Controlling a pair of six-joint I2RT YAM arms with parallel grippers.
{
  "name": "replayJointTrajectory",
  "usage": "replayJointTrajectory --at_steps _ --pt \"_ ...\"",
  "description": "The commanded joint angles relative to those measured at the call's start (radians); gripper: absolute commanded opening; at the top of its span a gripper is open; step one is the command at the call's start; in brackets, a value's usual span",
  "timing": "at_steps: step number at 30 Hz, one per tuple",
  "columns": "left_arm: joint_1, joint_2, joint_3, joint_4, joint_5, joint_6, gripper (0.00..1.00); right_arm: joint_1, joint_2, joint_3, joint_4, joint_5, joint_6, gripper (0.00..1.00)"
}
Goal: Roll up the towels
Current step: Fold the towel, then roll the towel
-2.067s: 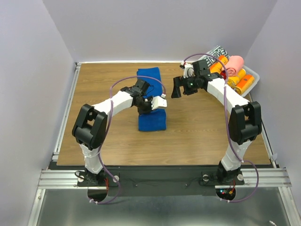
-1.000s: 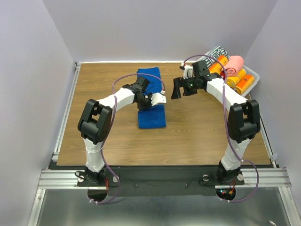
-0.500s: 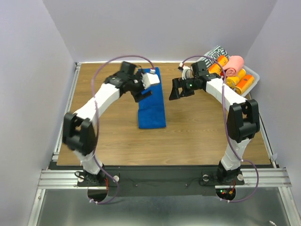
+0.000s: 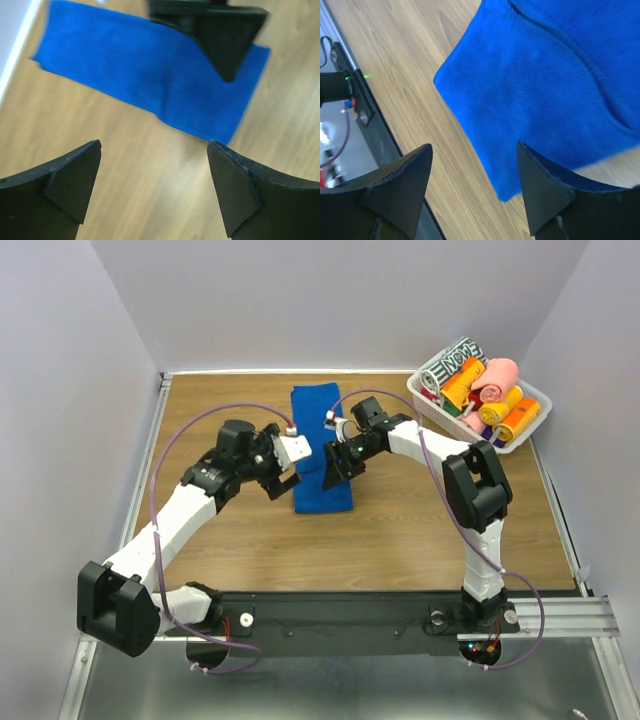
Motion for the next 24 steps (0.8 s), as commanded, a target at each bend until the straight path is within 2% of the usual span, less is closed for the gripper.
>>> replayJointTrajectory --at_steps 1,2,3,4,8,14,19,24 --pt "-0.098 -0.018 -0.096 0.021 -0.006 0.083 0.97 -0.005 0.031 0.009 0.042 -0.061 0.027 0.72" --pt "-0.137 -0.014 -0.119 0.047 -0.044 0.117 0.95 -0.003 0.036 -0.010 0.048 -0.061 0.029 0.72" --pt "-0.220 -0.012 -0.145 0.072 -0.087 0.128 0.93 -0.003 0.039 -0.020 0.050 -0.062 0.032 0.71" --pt "-0.253 -0.009 -0.173 0.099 -0.161 0.137 0.91 -0.003 0.048 -0.026 0.053 -0.064 0.032 0.71" --pt "-0.356 0.044 -0.305 0.239 -0.259 0.189 0.82 -0.003 0.073 -0.047 0.057 -0.065 0.034 0.70" --pt "-0.378 0.176 -0.308 0.354 -0.338 0.257 0.79 -0.005 0.082 -0.044 0.056 -0.062 0.038 0.69" --pt "-0.378 0.239 -0.311 0.393 -0.342 0.321 0.79 -0.003 0.070 -0.038 0.059 -0.048 0.044 0.77" --pt "-0.378 0.296 -0.302 0.410 -0.348 0.343 0.75 -0.006 0.051 0.003 0.054 -0.025 0.055 0.89"
